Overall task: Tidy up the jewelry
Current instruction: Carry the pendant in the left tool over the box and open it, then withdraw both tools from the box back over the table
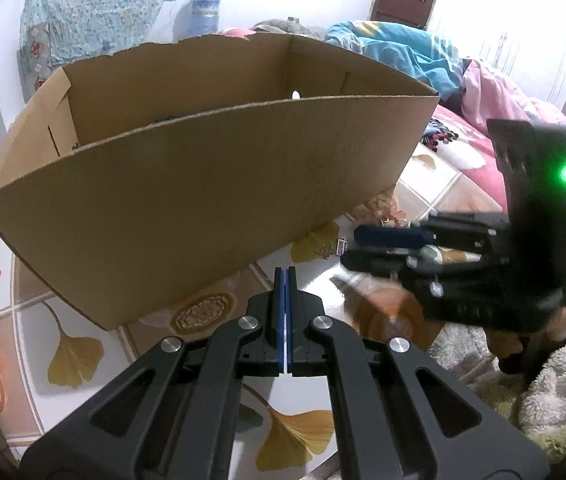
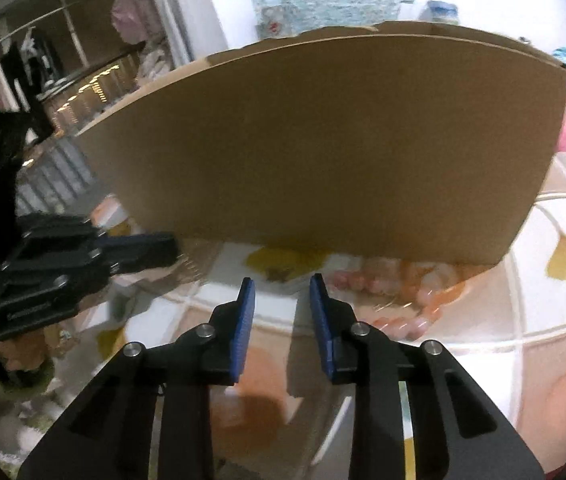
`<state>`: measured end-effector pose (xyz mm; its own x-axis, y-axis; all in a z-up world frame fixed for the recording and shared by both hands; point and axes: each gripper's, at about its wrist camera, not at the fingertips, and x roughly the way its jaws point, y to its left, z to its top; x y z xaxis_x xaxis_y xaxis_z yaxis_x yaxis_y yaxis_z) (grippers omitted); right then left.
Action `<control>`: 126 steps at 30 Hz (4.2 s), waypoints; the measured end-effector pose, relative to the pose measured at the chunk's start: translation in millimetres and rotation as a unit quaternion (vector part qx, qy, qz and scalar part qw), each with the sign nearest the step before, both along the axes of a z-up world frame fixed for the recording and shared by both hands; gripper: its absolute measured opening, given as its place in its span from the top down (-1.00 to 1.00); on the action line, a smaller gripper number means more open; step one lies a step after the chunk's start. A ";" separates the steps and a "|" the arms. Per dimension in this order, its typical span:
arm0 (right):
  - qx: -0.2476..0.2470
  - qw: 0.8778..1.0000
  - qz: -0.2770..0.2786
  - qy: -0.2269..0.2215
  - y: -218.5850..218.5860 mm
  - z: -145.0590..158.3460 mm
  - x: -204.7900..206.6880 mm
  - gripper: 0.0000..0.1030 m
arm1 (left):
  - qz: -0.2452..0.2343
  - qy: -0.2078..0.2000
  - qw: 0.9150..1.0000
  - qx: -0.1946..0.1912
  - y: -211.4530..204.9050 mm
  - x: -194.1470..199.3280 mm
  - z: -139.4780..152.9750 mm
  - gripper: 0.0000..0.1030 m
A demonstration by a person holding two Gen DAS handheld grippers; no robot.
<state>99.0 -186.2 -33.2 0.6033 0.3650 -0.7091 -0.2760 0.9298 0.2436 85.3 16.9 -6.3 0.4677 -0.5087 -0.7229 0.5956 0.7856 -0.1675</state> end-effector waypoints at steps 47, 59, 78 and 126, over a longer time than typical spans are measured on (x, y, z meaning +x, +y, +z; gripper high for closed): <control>-0.050 0.995 0.076 -0.042 9.5 26.3 -11.9 0.71 | -0.006 -0.015 1.000 -0.017 9.6 -8.4 19.4 1.00; 0.005 0.991 0.072 -0.112 -9.4 79.1 -28.8 0.71 | -0.041 -0.059 0.996 -0.058 4.1 -31.1 83.5 1.00; 0.050 0.995 0.085 -0.005 -43.8 126.8 126.4 0.71 | -0.026 0.061 0.997 -0.026 -28.1 124.1 106.2 1.00; 0.091 0.994 -0.064 0.000 -142.1 126.0 125.1 0.09 | 0.095 0.017 0.993 -0.070 30.5 111.3 124.7 -0.47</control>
<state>224.0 -328.3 92.8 0.6535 0.4070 -0.6382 -0.1580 0.8979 0.4109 196.6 47.4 118.4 0.5412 -0.5100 -0.6685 0.4312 0.8509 -0.3001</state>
